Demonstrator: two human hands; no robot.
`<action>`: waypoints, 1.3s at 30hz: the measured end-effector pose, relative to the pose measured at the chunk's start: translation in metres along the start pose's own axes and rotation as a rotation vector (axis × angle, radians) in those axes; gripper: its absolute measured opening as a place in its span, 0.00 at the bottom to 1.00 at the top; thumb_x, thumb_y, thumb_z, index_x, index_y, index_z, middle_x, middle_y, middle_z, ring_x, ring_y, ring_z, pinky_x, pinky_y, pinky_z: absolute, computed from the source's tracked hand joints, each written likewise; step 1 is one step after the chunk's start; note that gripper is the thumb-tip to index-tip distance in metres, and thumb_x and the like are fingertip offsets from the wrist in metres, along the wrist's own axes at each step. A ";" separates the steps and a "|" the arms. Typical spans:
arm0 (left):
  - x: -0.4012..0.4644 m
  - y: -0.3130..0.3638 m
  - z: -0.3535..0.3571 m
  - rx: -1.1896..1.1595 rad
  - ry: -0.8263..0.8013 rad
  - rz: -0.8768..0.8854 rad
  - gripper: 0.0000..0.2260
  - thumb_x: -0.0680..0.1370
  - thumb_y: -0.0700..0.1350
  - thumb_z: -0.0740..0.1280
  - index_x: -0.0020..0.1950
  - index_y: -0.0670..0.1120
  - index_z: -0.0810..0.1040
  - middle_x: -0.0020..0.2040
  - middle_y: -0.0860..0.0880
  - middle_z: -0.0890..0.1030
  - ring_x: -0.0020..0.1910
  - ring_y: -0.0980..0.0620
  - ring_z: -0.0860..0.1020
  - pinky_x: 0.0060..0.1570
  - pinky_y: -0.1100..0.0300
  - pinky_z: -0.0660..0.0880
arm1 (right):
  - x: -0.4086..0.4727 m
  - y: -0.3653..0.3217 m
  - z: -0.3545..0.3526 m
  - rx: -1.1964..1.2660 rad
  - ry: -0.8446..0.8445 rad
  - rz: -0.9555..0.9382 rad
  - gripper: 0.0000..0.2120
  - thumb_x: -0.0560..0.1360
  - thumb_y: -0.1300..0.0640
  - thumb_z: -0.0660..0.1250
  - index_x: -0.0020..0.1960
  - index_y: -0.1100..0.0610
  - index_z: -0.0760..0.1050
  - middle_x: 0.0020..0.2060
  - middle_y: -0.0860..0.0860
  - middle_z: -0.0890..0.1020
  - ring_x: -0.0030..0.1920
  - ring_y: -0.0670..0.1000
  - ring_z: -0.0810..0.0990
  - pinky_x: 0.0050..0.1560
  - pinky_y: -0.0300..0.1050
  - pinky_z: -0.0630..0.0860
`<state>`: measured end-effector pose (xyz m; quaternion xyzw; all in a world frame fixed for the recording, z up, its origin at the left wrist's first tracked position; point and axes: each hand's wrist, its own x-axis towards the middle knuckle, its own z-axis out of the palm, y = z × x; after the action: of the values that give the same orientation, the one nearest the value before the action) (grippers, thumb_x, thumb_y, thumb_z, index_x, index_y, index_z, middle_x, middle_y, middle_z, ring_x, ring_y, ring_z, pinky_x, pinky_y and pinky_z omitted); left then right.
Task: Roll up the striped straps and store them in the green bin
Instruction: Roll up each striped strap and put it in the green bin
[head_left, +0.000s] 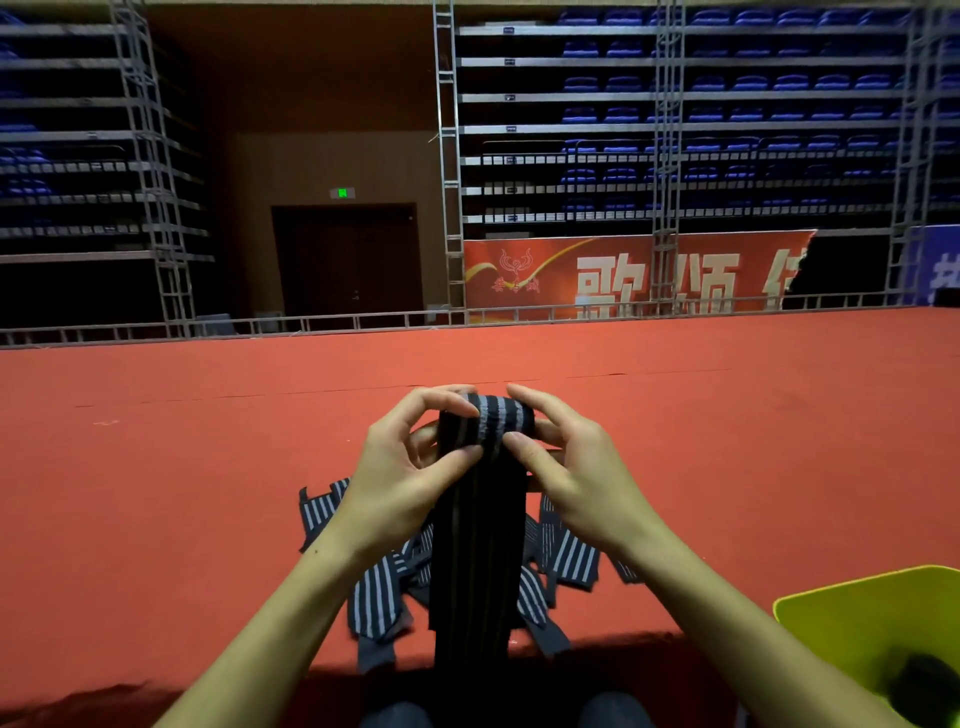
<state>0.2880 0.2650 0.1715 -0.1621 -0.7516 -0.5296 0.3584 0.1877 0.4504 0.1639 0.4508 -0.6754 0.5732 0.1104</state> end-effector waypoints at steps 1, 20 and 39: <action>0.000 0.000 -0.001 -0.004 -0.015 -0.004 0.15 0.78 0.29 0.74 0.61 0.41 0.78 0.69 0.47 0.81 0.65 0.45 0.85 0.64 0.48 0.82 | 0.001 0.001 -0.002 0.036 0.005 0.001 0.22 0.83 0.54 0.71 0.76 0.47 0.75 0.63 0.47 0.86 0.64 0.49 0.85 0.61 0.57 0.85; 0.003 0.019 -0.009 -0.035 0.007 -0.202 0.14 0.79 0.42 0.76 0.63 0.43 0.82 0.59 0.46 0.87 0.51 0.40 0.89 0.50 0.44 0.86 | -0.009 0.002 -0.002 0.208 0.034 -0.166 0.14 0.77 0.71 0.75 0.57 0.56 0.80 0.62 0.51 0.84 0.62 0.58 0.85 0.59 0.62 0.84; -0.006 0.004 -0.010 -0.056 0.012 -0.109 0.13 0.74 0.35 0.77 0.57 0.43 0.81 0.72 0.50 0.81 0.67 0.43 0.84 0.68 0.37 0.79 | 0.000 -0.001 -0.008 0.193 -0.125 0.105 0.33 0.76 0.49 0.75 0.79 0.53 0.72 0.69 0.49 0.83 0.70 0.50 0.82 0.68 0.54 0.81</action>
<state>0.2979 0.2584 0.1715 -0.1274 -0.7421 -0.5700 0.3287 0.1859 0.4575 0.1674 0.4580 -0.6452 0.6114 -0.0059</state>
